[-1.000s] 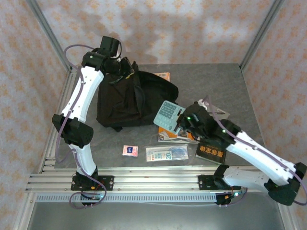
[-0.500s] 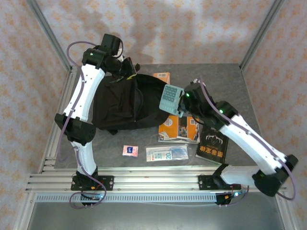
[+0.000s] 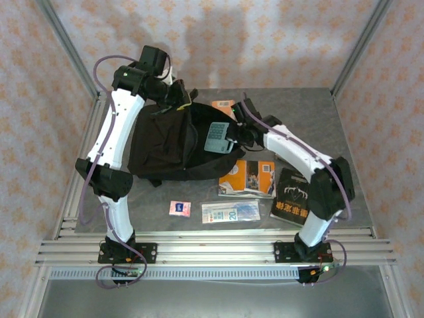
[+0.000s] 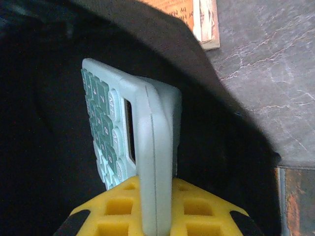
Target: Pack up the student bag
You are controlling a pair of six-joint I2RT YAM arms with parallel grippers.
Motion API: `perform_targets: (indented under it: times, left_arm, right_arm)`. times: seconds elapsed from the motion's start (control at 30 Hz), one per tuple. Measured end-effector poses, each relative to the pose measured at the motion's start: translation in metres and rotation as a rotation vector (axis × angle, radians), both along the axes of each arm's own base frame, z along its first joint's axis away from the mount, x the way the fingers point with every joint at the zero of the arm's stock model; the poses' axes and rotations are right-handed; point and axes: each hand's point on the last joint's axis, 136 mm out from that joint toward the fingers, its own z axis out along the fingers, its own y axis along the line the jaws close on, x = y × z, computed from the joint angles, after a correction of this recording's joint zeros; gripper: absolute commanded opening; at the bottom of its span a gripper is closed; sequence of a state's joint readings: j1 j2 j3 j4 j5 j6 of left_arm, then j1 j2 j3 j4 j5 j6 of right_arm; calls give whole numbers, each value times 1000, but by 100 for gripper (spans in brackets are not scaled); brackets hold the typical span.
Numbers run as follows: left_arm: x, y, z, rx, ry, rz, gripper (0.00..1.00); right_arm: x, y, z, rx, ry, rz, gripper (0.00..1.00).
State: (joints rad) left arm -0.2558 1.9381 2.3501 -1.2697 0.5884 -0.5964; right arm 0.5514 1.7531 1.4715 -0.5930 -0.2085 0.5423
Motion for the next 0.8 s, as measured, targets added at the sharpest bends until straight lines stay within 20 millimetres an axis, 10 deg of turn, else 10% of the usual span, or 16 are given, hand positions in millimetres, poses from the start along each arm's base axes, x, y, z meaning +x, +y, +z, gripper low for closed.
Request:
perform_targets:
  times: [0.2,0.5,0.8]
  left_arm:
    - [-5,-4,-1,-5,12,-20,0]
    - [-7,-4,2,1,0,-31,0]
    - [-12,-13,5,2,-10,-60,0]
  right_arm:
    - [5,-12,-33,-42,60,-106,0]
    - [-32,-59,-25,-16,25,-274,0]
    - [-46,-16,-17,114,55,-38,0]
